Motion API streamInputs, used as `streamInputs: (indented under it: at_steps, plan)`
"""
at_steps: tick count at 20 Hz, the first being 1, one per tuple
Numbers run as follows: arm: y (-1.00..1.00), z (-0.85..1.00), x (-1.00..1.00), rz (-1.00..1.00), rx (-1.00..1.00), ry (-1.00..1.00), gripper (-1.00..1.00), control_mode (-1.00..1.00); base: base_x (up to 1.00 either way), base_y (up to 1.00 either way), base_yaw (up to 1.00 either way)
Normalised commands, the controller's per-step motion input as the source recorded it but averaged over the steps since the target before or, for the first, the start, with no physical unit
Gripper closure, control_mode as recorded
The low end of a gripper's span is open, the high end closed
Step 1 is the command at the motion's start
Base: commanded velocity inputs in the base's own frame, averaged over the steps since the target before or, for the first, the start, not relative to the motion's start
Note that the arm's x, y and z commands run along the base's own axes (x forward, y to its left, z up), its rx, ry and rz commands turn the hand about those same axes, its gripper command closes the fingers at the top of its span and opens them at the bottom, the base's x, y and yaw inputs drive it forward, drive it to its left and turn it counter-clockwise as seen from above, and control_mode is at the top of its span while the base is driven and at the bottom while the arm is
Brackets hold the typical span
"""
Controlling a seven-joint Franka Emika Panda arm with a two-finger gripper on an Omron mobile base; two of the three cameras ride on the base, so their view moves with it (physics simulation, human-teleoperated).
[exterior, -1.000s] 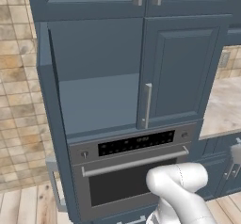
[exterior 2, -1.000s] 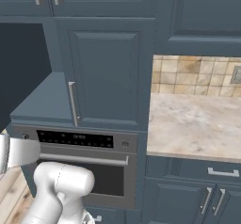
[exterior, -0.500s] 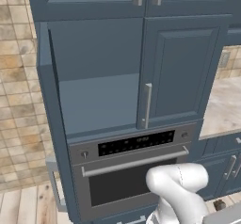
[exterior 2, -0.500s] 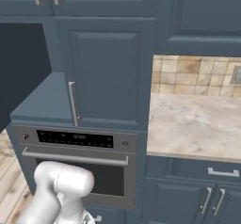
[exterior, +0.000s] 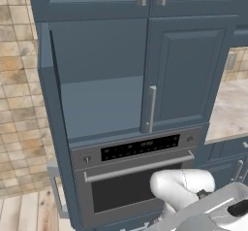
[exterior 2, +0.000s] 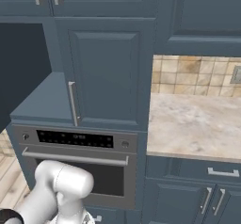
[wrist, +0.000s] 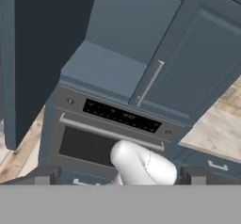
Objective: Close all open cabinet doors.
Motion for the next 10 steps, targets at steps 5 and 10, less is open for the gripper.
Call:
streamInputs:
  at_steps: [5,10]
  plan:
    - [1.00,-0.01,0.43,0.00,-0.07,0.00,-1.00,-1.00,0.00,0.00,0.00]
    - [0.82,-0.09,0.45,0.01,-0.05,-0.07,-1.00,-1.00,0.00,0.00,0.00]
